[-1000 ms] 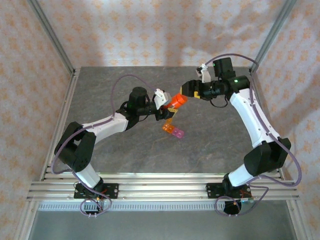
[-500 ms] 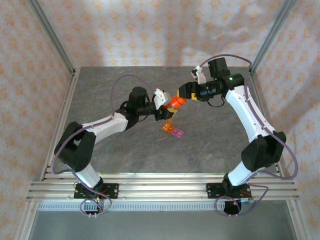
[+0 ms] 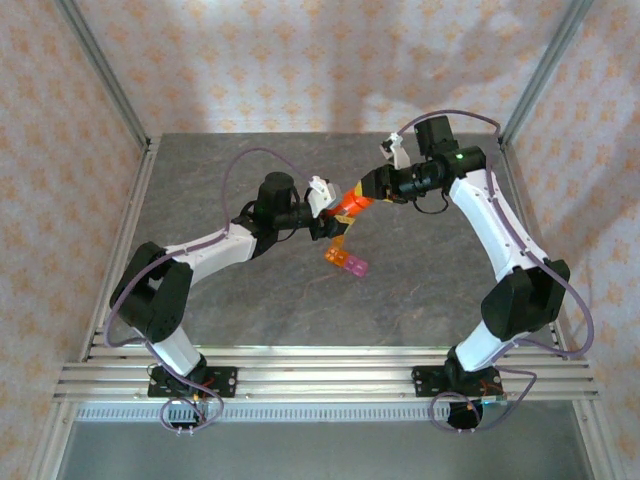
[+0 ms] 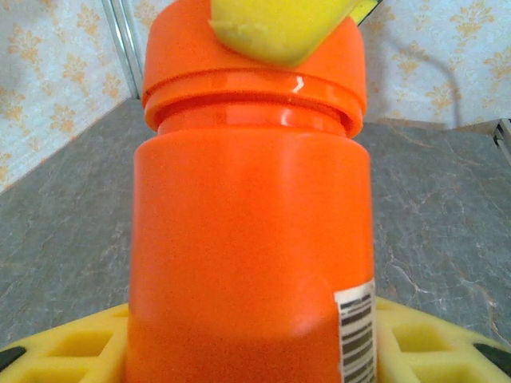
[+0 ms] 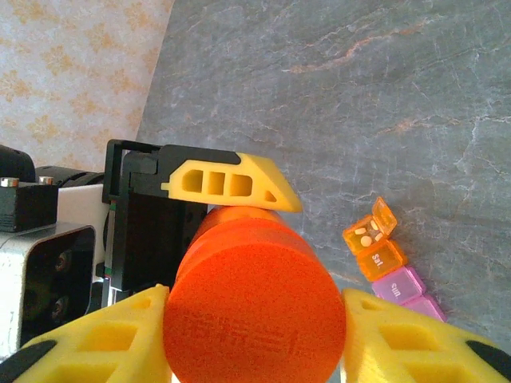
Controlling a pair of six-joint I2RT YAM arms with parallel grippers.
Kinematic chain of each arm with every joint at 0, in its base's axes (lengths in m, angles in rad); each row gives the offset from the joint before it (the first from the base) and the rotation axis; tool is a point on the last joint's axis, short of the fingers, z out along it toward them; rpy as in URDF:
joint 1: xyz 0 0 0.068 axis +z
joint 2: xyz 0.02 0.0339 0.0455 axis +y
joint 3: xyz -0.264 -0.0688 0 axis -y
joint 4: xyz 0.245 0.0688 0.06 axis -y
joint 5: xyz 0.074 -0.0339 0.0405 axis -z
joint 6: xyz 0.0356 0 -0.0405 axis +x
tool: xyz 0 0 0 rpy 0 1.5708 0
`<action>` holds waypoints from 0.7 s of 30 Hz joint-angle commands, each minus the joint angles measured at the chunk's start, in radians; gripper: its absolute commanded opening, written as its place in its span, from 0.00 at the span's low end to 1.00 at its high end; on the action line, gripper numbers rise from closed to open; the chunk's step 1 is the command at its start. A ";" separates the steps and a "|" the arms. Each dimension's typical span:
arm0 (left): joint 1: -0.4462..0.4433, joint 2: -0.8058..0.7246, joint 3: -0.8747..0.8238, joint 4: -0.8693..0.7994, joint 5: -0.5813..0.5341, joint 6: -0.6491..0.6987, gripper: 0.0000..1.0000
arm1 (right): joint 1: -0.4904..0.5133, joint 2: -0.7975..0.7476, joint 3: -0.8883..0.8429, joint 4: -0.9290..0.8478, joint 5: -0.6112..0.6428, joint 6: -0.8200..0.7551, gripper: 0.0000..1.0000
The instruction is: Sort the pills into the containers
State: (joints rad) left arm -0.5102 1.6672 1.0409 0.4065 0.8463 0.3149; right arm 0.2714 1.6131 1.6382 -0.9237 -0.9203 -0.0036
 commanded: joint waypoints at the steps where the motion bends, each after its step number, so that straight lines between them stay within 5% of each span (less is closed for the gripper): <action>1: 0.002 -0.002 0.036 0.026 0.016 0.003 0.00 | 0.005 0.010 -0.014 0.040 -0.053 0.057 0.43; 13: -0.021 -0.019 0.031 0.050 -0.058 0.054 0.00 | 0.010 0.001 -0.116 0.179 -0.044 0.420 0.43; 21: -0.026 -0.010 0.038 0.032 -0.057 0.067 0.00 | 0.012 0.004 -0.101 0.146 -0.021 0.439 0.44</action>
State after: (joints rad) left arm -0.5060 1.6672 1.0412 0.3538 0.7685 0.3580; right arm 0.2665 1.6131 1.5314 -0.7551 -0.9390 0.4072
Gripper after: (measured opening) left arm 0.518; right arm 0.442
